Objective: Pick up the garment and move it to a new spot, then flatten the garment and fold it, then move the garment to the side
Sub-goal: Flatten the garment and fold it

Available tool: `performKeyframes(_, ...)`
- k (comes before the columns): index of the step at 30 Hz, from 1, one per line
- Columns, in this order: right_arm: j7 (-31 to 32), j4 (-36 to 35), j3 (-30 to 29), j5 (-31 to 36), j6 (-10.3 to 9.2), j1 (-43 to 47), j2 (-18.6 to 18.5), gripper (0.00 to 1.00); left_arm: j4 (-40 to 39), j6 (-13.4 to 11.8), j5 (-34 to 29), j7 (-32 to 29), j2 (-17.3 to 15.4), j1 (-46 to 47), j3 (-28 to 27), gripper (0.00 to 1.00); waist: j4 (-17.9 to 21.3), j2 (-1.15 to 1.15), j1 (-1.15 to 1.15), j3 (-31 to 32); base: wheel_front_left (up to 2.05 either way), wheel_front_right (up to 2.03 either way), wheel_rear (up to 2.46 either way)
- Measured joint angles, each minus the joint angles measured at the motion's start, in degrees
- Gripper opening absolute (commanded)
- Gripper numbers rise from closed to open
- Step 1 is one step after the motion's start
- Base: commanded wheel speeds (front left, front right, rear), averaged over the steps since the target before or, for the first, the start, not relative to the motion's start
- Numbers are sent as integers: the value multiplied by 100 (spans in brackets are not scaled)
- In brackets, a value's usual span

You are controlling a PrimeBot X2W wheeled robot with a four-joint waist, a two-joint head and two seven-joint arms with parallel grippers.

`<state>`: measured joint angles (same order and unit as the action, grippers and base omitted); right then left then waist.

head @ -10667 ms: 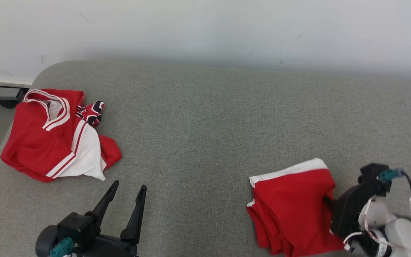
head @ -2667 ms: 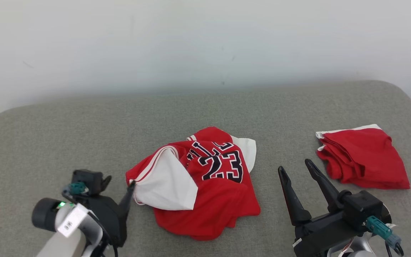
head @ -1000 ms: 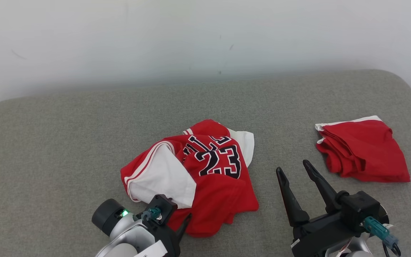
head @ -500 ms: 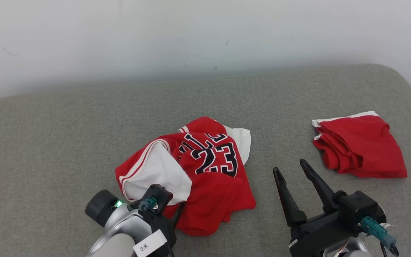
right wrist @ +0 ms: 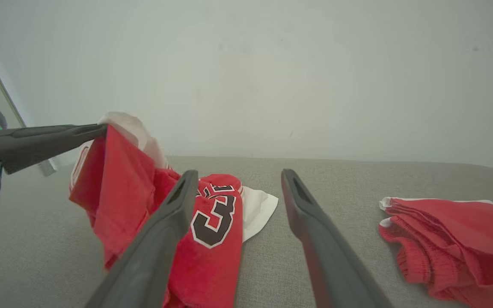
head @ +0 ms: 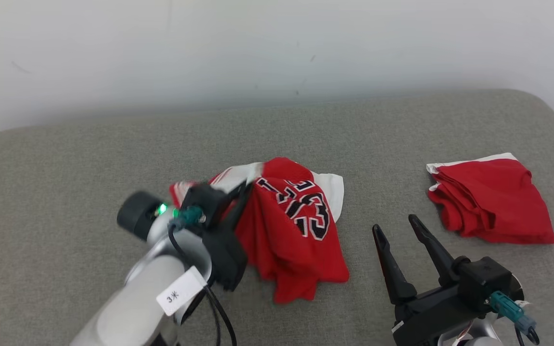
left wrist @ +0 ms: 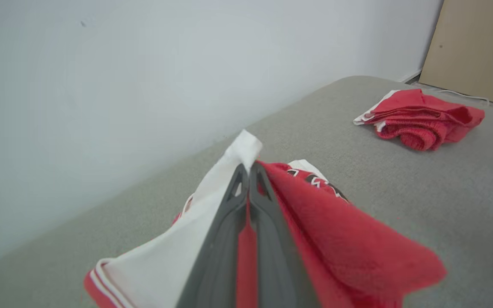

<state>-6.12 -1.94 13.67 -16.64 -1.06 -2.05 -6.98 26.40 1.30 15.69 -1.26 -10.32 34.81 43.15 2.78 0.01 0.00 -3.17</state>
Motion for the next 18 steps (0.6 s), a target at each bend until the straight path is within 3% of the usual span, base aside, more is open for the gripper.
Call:
performKeyframes(10, 4, 186, 263, -10, 53, -131, 98, 100, -831, 62, 59, 281, 592, 1158, -259, 0, 63, 0, 0, 141, 0, 0, 0)
performKeyframes(18, 4, 229, 379, -47, 81, -197, 153, 100, -1239, -255, 431, 541, 781, 1717, -842, 0, 390, 0, 0, 190, 0, 0, 0)
